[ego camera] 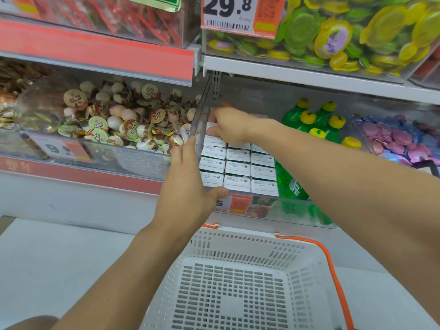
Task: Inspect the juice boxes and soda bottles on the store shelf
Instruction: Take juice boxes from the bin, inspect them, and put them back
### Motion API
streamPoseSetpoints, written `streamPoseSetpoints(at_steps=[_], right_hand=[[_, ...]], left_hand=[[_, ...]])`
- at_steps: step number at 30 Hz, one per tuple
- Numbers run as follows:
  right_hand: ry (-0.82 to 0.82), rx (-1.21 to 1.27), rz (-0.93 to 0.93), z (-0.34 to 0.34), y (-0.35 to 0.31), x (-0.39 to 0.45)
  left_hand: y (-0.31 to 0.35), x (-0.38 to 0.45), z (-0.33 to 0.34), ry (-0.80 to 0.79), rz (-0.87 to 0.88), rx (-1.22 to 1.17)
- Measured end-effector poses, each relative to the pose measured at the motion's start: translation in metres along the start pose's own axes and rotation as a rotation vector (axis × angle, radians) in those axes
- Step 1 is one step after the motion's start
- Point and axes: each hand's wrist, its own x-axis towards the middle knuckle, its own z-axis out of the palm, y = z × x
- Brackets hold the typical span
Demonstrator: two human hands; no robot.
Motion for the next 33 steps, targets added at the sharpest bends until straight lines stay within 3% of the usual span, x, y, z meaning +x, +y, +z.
streamPoseSetpoints(at_steps=[8,14,17,20,22,25,28,33], right_hand=[[0.378,0.138,-0.114,-0.011,-0.006,-0.067],[0.646,0.528,-0.216,-0.012,-0.013,-0.145],[0.639,0.666,-0.190,-0.014,-0.014,-0.192],[0.553,0.734,-0.097,-0.012,-0.010,-0.228],[0.480,0.876,0.019,-0.002,-0.003,-0.242],[0.395,1.186,0.197,0.015,0.009,-0.258],[0.329,1.283,0.210,0.035,0.012,-0.273],[0.420,1.352,0.273,0.059,0.012,-0.279]], left_hand=[[-0.005,0.007,-0.006,-0.007,0.042,0.025],[0.014,0.008,-0.016,0.276,0.247,-0.215],[0.033,-0.008,-0.011,0.035,0.012,-0.661],[0.052,-0.033,0.005,-0.327,-0.139,-0.838],[0.062,-0.049,0.017,-0.433,-0.201,-0.999],[0.066,-0.068,0.035,-0.445,-0.336,-1.131],[0.066,-0.081,0.049,-0.428,-0.465,-1.180],[0.058,-0.084,0.065,-0.395,-0.411,-0.931]])
